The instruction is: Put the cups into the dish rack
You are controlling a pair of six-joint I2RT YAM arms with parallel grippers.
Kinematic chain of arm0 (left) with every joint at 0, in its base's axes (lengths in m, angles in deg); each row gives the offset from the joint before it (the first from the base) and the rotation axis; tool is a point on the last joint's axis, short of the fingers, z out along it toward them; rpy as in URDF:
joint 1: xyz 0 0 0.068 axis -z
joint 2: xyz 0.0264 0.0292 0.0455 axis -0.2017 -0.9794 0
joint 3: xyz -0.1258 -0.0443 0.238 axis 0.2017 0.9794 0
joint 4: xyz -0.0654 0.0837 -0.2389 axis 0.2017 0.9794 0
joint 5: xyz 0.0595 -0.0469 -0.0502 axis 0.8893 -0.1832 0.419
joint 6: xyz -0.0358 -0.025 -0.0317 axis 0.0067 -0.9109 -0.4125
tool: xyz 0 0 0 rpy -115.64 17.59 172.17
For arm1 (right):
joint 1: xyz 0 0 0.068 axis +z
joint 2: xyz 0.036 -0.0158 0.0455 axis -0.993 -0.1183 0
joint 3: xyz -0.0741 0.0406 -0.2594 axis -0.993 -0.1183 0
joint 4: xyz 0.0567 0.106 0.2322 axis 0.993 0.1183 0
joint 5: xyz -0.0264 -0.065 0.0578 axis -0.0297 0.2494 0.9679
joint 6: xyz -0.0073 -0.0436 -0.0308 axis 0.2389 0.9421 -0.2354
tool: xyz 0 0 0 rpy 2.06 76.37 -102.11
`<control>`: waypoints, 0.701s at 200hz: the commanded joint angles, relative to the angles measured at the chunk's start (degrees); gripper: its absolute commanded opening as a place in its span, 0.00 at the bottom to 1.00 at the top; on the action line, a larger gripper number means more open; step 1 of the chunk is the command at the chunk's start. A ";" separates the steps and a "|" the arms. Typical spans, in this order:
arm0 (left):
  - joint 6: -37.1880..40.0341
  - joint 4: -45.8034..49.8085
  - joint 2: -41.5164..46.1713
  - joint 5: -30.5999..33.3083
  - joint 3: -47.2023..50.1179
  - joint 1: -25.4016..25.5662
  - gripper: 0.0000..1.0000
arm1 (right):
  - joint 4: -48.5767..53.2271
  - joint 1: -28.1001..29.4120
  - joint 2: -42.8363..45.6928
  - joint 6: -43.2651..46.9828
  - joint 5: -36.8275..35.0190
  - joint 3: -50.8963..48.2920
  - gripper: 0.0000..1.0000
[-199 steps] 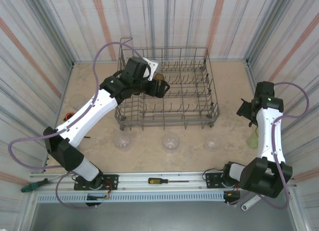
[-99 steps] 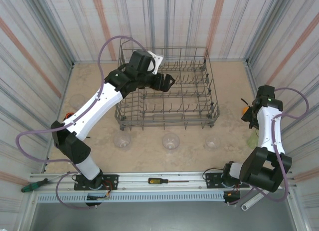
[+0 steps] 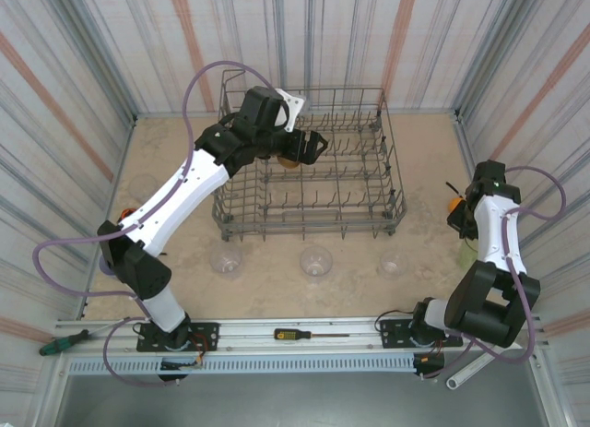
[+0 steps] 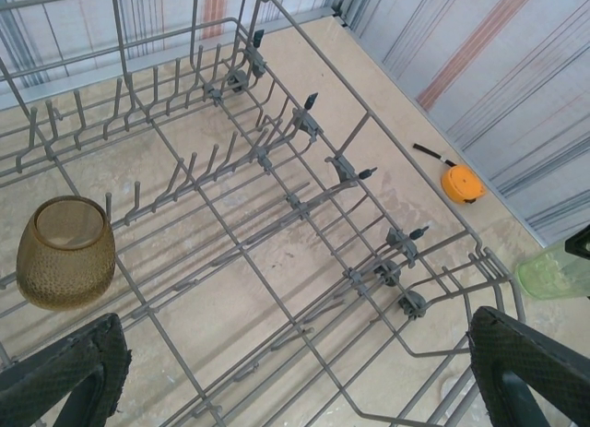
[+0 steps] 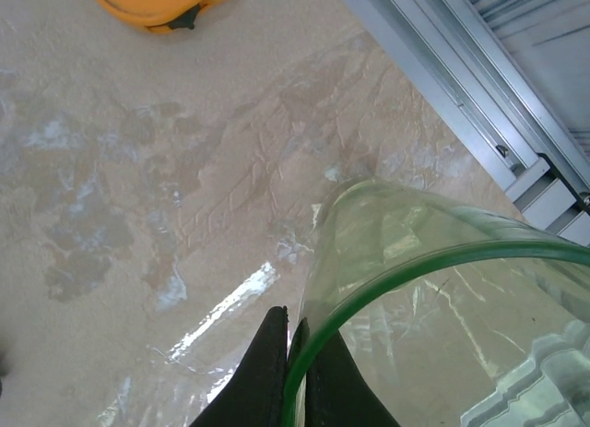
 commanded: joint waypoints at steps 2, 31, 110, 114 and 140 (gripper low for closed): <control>0.05 -1.82 -1.45 -1.59 -0.43 -0.04 0.99 | 1.73 -0.23 -1.11 0.01 1.44 0.90 0.00; 0.99 -1.64 -2.35 -2.44 -1.53 -0.31 0.99 | 3.87 0.03 0.85 -0.25 2.42 3.04 0.00; 0.25 -0.50 -0.24 -2.72 2.10 -2.17 0.99 | 7.06 3.81 5.59 -1.61 3.53 9.60 0.00; 0.20 -0.19 -0.16 -2.38 2.13 -2.36 0.99 | 7.07 4.09 5.88 -1.74 3.24 9.88 0.00; -1.15 0.47 0.57 -1.36 3.11 -3.83 0.99 | 8.04 5.02 5.64 -1.76 2.82 13.07 0.00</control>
